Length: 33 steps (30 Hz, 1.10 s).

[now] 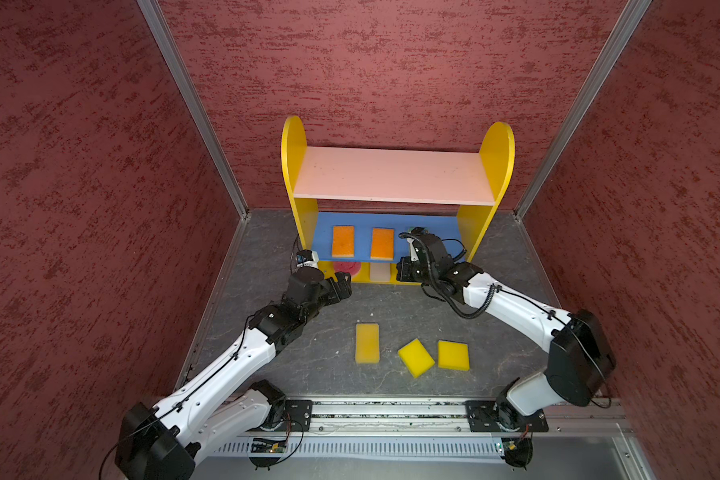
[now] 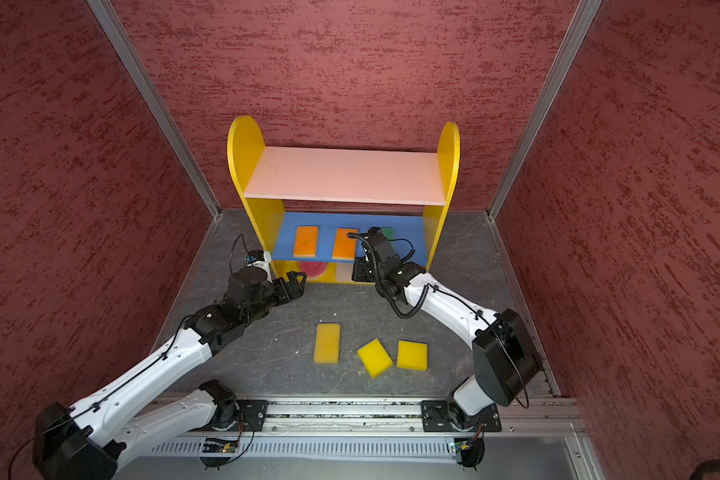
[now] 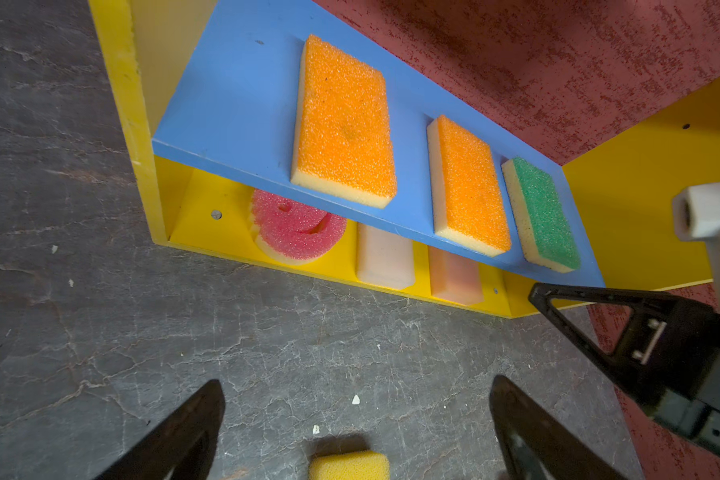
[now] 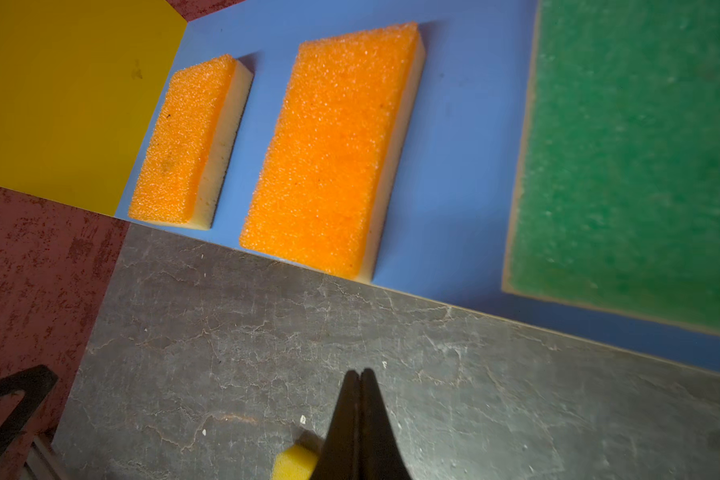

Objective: Place and organize the cleaning sponges onto the shelf
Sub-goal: 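Move the right gripper down over the nearest yellow sponge on the table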

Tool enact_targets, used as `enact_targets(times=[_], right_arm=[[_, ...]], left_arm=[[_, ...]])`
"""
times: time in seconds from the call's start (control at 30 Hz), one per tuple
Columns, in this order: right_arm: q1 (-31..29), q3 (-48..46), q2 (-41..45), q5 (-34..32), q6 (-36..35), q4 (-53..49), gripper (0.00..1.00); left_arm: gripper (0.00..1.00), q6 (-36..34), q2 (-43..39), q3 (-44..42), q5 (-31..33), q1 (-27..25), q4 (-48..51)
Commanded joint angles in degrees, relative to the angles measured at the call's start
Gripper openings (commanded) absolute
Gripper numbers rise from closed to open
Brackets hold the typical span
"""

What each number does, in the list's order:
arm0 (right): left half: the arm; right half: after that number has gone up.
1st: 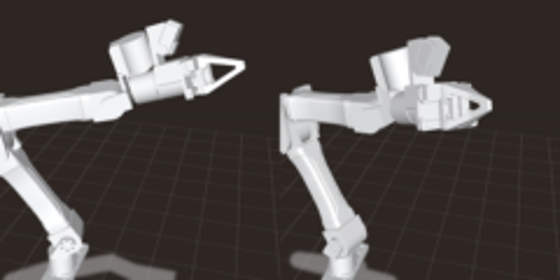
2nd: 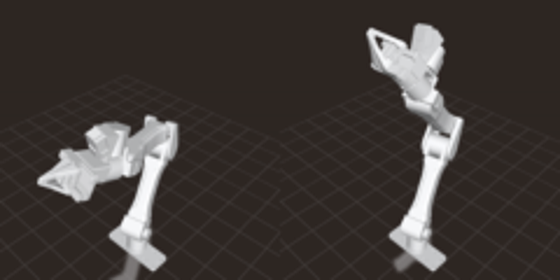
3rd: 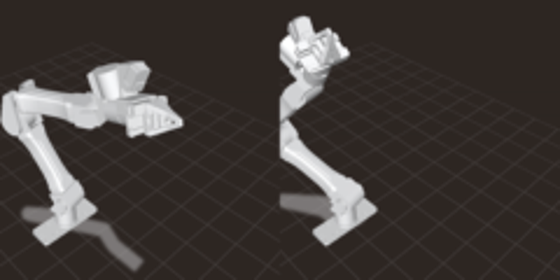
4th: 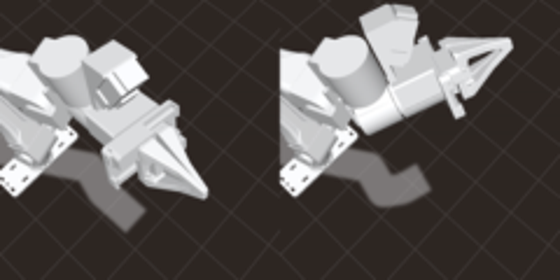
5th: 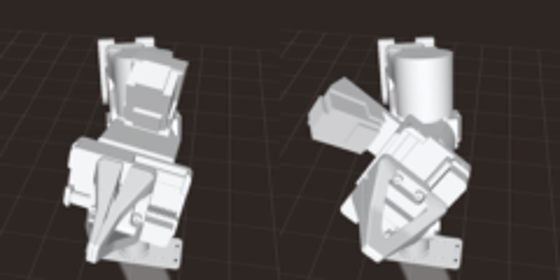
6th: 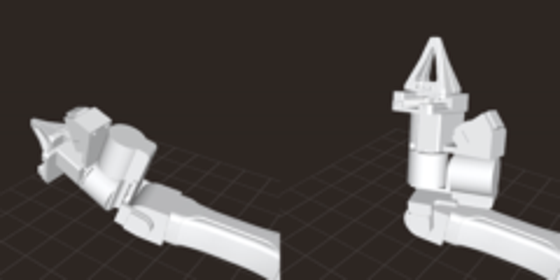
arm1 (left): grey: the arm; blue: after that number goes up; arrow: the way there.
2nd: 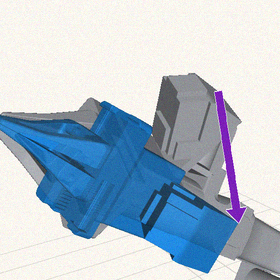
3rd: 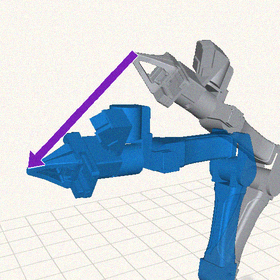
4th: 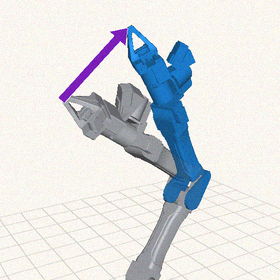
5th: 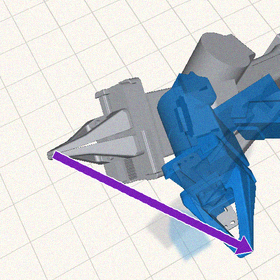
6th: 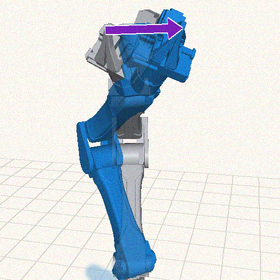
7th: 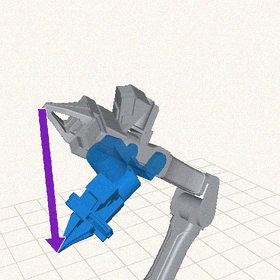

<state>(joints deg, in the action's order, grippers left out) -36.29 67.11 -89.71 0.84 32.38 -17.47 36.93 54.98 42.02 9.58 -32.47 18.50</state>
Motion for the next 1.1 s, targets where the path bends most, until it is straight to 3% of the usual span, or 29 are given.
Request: enact_targets(times=[0.0,1.07], right_arm=[[0.0,2.8,-1.8,-0.2,0.1,1.6,0.0],[0.1,7.3,-7.3,0.3,-0.8,2.1,0.0]], left_arm=[[0.99,-1.0,-1.4,0.7,1.5,-0.1,0.6],[1.0,-1.8,-4.0,-0.5,1.3,2.8,1.6]])
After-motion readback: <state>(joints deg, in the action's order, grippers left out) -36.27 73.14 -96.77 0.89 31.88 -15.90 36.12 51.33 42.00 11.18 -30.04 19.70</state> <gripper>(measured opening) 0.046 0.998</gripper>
